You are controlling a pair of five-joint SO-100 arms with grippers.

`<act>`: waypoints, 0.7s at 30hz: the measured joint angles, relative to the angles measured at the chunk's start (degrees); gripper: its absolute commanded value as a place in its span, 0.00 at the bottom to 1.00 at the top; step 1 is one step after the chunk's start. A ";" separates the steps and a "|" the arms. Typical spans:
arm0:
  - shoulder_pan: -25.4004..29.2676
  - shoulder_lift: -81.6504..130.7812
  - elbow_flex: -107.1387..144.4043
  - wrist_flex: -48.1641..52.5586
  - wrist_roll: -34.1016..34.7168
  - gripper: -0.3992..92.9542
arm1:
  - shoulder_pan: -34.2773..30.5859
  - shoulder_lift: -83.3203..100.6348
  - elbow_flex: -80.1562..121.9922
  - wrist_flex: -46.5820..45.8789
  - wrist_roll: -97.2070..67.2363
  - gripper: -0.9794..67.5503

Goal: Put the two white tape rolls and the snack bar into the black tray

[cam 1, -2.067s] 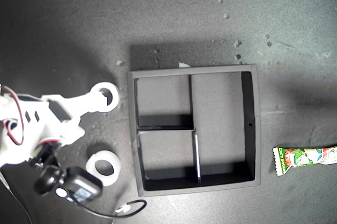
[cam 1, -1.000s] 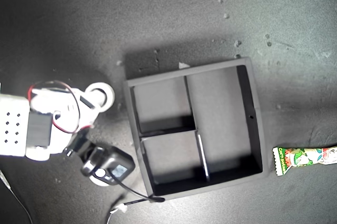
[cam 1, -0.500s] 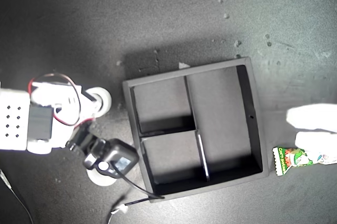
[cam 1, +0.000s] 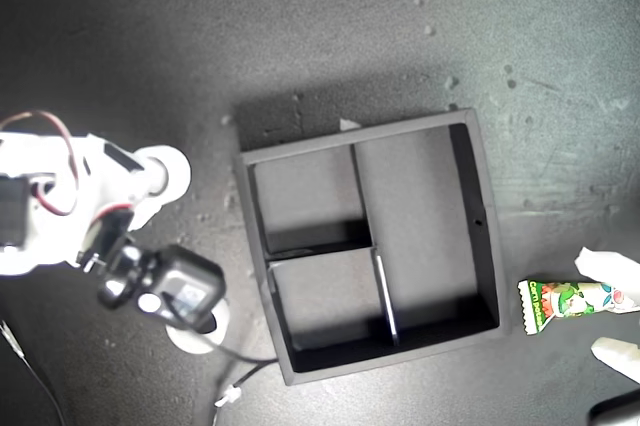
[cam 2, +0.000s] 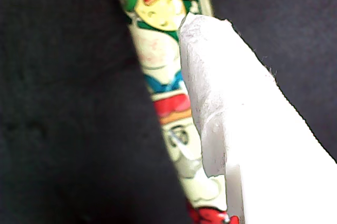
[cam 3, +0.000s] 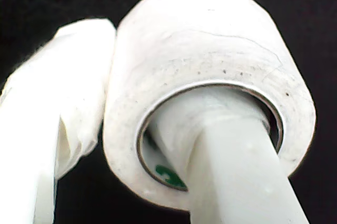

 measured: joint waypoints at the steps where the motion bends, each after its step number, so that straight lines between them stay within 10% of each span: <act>1: -0.18 1.05 -0.62 0.88 0.35 0.01 | -1.41 0.00 1.49 -0.70 2.37 0.49; 17: 8.70 -24.96 -40.17 4.13 7.82 0.01 | -12.74 0.00 32.34 -25.14 18.63 0.51; 21: 11.34 -39.81 -58.36 11.95 8.35 0.01 | -12.48 0.44 40.34 -34.10 18.63 0.31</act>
